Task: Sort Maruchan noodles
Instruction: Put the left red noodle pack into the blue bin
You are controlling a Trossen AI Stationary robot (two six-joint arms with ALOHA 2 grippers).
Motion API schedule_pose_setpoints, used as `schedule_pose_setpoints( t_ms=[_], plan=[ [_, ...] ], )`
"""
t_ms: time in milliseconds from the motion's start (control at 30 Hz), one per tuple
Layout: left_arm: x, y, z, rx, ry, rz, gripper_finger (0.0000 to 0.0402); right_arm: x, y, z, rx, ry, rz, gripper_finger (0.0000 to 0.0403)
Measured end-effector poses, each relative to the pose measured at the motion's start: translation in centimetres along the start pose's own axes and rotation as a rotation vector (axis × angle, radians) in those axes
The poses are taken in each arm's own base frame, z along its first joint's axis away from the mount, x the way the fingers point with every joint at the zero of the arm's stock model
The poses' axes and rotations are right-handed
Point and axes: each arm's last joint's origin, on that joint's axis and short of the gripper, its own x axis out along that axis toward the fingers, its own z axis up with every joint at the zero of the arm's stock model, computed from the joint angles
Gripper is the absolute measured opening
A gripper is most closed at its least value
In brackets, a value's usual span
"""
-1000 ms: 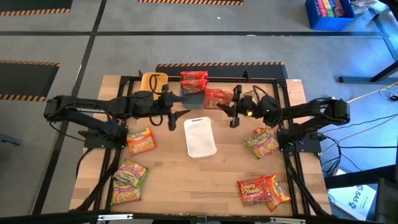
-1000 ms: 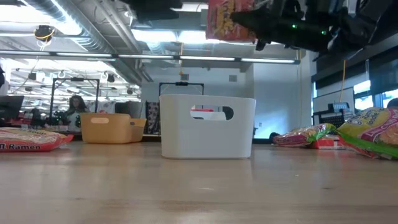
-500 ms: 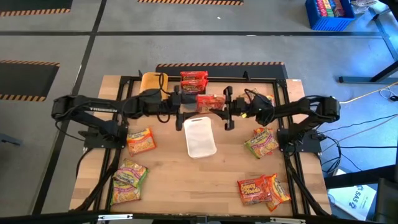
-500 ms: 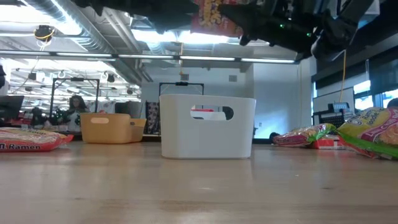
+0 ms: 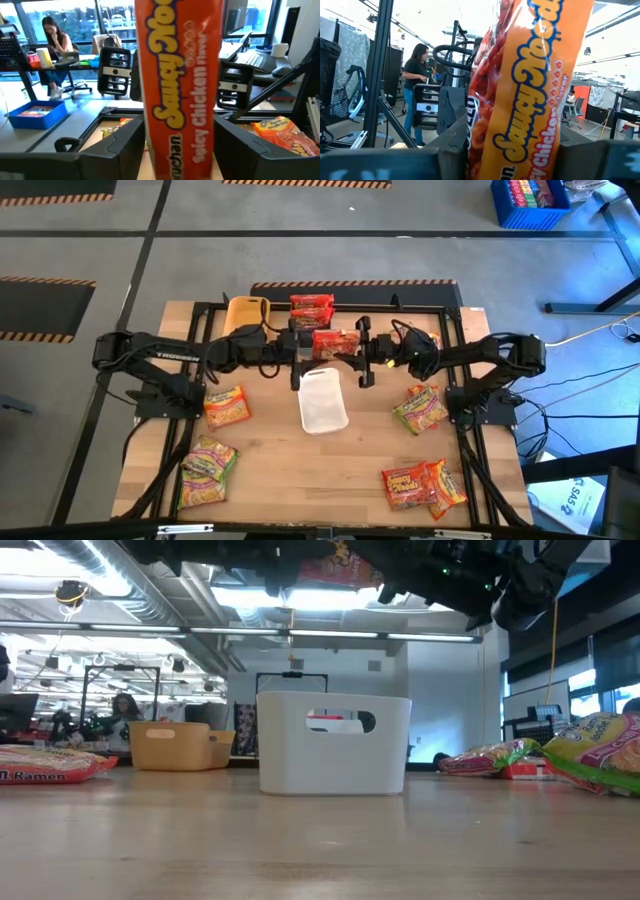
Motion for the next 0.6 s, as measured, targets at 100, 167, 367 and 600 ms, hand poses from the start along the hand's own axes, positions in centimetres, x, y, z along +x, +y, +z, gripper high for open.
schedule_pose_setpoints(
  t_ms=[100,167,367,600],
  plan=[
    [0.06,0.31,-0.07,0.000,0.000,0.010,0.0175,0.08,-0.03,-0.11,0.005,0.016,-0.001,0.0123],
    [0.06,0.42,-0.07,0.001,-0.001,0.014,0.0152,0.08,-0.03,-0.09,0.005,0.014,0.000,0.0121],
    [0.06,0.36,-0.07,0.019,-0.002,-0.011,0.0100,0.08,-0.06,-0.08,0.029,0.013,-0.011,0.0152],
    [-0.01,0.36,-0.08,0.029,0.007,-0.009,0.0091,0.05,-0.11,-0.13,0.054,0.028,-0.027,0.0229]
  ],
)
